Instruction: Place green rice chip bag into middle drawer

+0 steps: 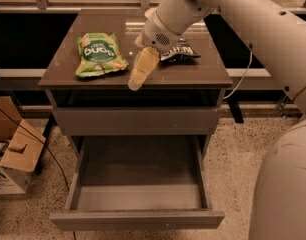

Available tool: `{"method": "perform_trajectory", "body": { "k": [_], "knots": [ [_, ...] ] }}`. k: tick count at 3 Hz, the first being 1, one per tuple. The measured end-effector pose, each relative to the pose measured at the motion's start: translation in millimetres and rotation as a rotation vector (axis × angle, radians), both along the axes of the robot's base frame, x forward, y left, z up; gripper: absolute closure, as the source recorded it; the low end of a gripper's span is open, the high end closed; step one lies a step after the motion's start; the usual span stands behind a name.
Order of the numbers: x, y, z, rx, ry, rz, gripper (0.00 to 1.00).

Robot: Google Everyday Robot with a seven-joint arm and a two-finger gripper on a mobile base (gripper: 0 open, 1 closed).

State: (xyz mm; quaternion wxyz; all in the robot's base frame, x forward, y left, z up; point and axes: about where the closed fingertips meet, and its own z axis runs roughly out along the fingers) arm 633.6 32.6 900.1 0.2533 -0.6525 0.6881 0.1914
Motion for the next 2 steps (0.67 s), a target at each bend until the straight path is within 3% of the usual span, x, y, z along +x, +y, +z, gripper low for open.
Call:
{"method": "perform_trajectory", "body": {
  "k": [1, 2],
  "knots": [
    [0.0, 0.0, 0.0, 0.0, 0.0, 0.0, 0.0],
    [9.1, 13.1, -3.0, 0.047, -0.027, -0.032, 0.0]
  ]
}}
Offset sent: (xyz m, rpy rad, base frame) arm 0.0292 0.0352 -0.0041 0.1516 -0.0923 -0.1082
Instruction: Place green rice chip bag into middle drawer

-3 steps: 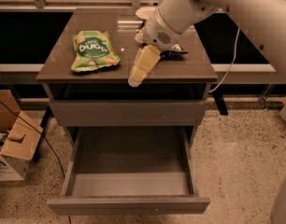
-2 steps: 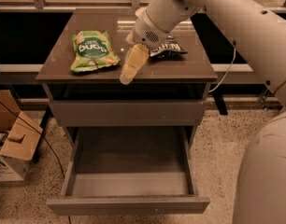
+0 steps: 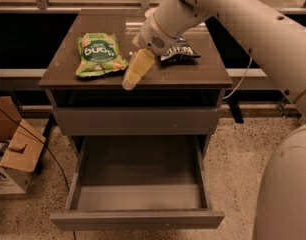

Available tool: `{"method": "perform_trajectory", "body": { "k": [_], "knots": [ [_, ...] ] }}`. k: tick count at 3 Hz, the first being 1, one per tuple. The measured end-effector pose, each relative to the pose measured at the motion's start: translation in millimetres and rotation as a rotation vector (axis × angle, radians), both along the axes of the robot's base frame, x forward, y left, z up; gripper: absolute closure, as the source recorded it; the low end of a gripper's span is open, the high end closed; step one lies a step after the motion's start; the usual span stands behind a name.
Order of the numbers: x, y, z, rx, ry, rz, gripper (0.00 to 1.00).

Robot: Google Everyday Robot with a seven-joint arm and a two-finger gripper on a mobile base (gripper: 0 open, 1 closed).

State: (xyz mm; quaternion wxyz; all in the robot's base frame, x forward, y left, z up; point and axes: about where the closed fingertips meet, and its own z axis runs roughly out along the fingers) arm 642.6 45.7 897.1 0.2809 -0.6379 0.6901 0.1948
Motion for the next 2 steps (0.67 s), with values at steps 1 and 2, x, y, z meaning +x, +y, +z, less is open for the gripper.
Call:
{"method": "perform_trajectory", "body": {
  "k": [1, 2],
  "knots": [
    [23.8, 23.4, -3.2, 0.077, -0.046, -0.055, 0.0],
    [46.9, 45.5, -9.7, 0.131, -0.063, -0.083, 0.0]
  ]
}}
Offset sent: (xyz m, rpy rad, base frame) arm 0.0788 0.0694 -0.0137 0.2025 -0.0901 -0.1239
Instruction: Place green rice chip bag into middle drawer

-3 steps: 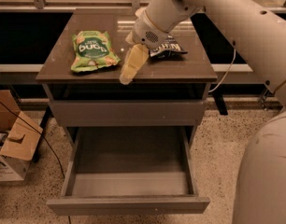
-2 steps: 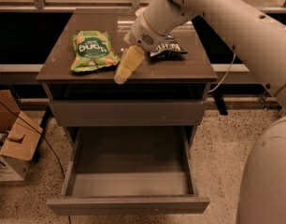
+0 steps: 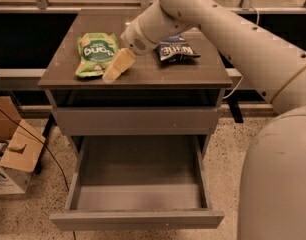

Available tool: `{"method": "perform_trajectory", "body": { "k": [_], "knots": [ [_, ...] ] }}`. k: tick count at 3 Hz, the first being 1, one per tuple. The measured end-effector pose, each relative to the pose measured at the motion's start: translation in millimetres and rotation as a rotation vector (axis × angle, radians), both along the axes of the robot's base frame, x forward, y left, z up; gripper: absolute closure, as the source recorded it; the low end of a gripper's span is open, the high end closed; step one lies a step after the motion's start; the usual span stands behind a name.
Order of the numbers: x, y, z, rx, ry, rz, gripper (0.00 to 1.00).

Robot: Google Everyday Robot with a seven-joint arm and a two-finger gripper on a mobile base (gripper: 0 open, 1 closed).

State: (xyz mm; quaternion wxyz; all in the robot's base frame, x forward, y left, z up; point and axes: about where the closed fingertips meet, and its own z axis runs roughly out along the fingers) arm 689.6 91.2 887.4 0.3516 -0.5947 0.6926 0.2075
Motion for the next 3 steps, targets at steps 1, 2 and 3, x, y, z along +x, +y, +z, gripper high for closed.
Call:
{"method": "perform_trajectory", "body": {
  "k": [1, 2, 3],
  "knots": [
    [20.3, 18.8, -7.7, 0.039, -0.001, -0.012, 0.0],
    [40.1, 32.0, -19.0, 0.072, 0.012, -0.042, 0.0],
    [55.9, 38.9, -30.9, 0.107, 0.033, -0.101, 0.0]
  ]
}}
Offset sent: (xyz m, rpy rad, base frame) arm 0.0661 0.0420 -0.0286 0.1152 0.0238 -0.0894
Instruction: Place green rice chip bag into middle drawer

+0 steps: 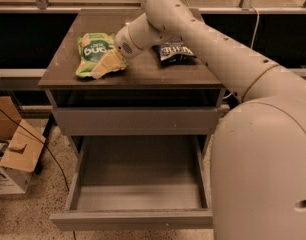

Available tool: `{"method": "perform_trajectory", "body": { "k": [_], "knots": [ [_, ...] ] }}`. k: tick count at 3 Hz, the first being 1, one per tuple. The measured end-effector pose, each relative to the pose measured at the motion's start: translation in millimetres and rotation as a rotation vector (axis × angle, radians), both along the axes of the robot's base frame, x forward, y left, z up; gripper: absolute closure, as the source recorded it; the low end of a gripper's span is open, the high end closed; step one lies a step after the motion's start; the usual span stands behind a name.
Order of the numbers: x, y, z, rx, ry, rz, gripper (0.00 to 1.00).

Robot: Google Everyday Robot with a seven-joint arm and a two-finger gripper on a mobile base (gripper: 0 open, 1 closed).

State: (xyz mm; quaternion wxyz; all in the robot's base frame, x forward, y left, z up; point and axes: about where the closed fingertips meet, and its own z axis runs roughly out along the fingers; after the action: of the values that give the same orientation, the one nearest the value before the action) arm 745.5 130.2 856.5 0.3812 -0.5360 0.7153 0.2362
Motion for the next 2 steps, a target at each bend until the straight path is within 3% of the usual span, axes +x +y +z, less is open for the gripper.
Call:
{"method": "perform_trajectory", "body": {
  "k": [2],
  "knots": [
    [18.1, 18.5, -20.6, 0.086, 0.063, -0.104, 0.0]
  ]
}}
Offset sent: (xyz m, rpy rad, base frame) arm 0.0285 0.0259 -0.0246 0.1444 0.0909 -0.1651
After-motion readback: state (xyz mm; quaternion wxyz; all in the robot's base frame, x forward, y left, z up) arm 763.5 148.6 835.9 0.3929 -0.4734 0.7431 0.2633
